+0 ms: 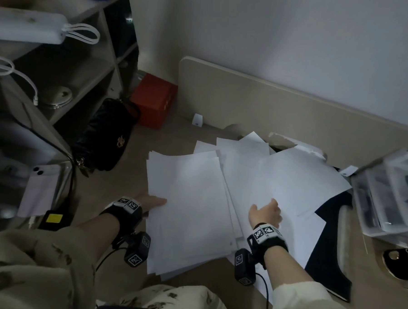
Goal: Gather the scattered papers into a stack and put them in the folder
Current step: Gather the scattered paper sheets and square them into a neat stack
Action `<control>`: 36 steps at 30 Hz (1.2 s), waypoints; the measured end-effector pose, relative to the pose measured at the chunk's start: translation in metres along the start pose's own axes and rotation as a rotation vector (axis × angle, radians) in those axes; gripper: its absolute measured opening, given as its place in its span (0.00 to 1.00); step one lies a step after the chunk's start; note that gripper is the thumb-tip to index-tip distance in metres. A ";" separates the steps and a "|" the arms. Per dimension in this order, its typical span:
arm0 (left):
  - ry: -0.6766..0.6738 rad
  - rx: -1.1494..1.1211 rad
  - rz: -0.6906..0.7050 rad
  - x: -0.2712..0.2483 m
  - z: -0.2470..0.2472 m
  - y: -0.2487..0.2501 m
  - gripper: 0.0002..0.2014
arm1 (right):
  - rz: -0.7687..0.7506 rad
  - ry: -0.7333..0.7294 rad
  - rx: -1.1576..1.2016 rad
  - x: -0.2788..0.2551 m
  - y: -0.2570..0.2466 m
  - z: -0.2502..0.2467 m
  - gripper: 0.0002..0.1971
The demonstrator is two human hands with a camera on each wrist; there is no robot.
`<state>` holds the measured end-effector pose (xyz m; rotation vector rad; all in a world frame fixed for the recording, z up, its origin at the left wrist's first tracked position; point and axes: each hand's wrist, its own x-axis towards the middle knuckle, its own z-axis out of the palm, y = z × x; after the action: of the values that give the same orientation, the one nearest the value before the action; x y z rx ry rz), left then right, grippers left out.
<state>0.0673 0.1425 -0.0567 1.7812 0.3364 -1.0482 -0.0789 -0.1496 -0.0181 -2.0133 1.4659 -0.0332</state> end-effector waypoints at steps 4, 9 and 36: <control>-0.006 -0.031 -0.032 -0.006 0.003 0.005 0.05 | 0.125 -0.098 0.160 0.007 0.004 -0.004 0.30; -0.009 -0.098 -0.023 -0.010 0.003 0.007 0.17 | 0.174 -0.273 0.121 0.010 0.005 -0.011 0.26; -0.028 0.000 -0.055 -0.024 0.011 0.022 0.13 | 0.106 -0.017 0.692 -0.015 -0.018 -0.047 0.36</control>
<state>0.0621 0.1287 -0.0254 1.7647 0.3694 -1.1107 -0.0873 -0.1558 0.0335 -1.3692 1.3089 -0.4192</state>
